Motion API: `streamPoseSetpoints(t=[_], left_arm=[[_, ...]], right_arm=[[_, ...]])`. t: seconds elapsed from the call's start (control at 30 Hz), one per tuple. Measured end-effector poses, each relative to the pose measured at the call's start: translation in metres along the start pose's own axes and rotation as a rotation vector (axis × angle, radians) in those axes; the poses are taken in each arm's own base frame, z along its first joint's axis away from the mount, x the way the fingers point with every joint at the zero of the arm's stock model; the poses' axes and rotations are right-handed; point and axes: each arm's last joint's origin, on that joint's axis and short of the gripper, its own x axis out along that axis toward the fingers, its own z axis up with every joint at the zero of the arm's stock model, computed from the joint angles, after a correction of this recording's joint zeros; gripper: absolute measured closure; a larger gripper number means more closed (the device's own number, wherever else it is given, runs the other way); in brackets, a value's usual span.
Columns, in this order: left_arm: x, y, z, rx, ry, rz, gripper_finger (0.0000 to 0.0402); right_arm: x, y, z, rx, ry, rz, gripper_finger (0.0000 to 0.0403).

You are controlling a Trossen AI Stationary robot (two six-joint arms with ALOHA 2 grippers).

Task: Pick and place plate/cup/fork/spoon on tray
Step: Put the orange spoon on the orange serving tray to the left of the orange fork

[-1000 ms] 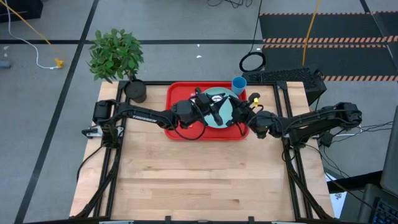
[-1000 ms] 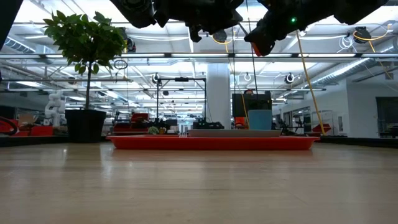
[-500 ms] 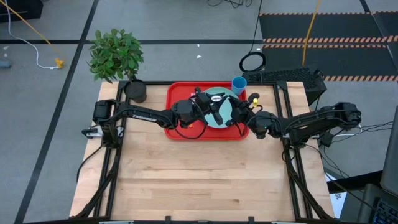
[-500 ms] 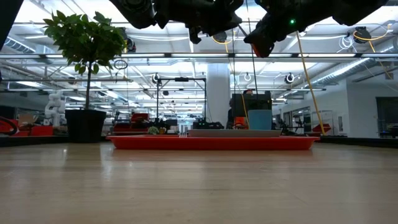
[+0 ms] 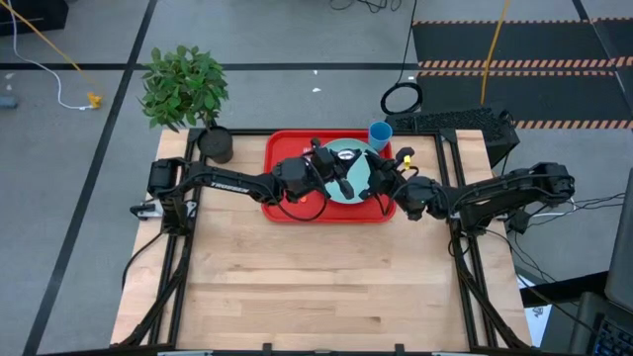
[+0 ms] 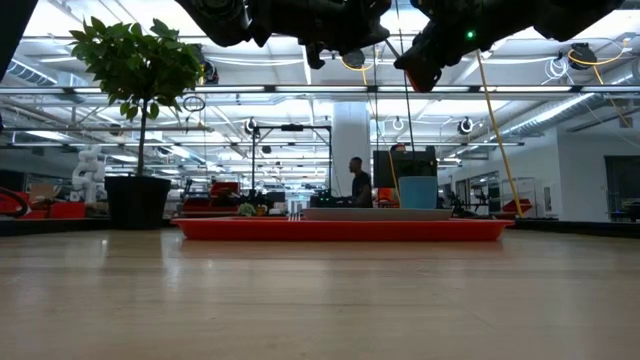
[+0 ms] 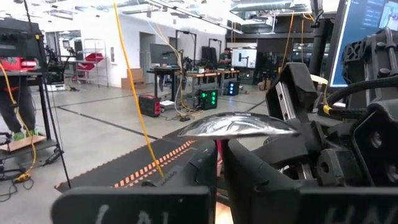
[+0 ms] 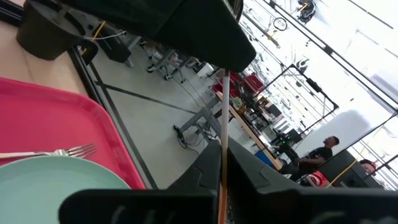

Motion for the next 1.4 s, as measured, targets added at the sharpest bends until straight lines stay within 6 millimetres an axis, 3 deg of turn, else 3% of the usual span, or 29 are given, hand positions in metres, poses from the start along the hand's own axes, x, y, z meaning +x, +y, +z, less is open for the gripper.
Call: streamPoseSetpoints(t=[0.17,0.4,0.77,1.13,1.27,1.4], left_arm=[[0.000,0.000,-0.001,0.022,0.012,-0.003,0.0388],[-0.001,-0.001,0.000,0.049,0.014,-0.007,0.0392],[-0.029,0.011,0.047,0.096,0.172,-0.018,0.0392],[-0.067,0.018,0.089,0.097,0.257,0.032,0.0392],[-0.084,0.019,0.092,0.094,0.340,0.099,0.0393],[-0.097,0.019,0.085,0.047,0.448,0.172,0.0393]], right_arm=[[0.000,0.001,0.000,-0.019,-0.002,0.009,0.0379],[0.000,0.004,-0.003,-0.062,-0.002,0.049,0.0312],[-0.001,0.008,-0.006,-0.118,0.008,0.095,0.0233],[0.000,0.010,-0.013,-0.227,0.034,0.144,0.0211],[-0.004,0.009,-0.019,-0.364,0.062,0.184,0.0211],[-0.010,-0.003,-0.020,-0.391,0.062,0.197,0.0211]])
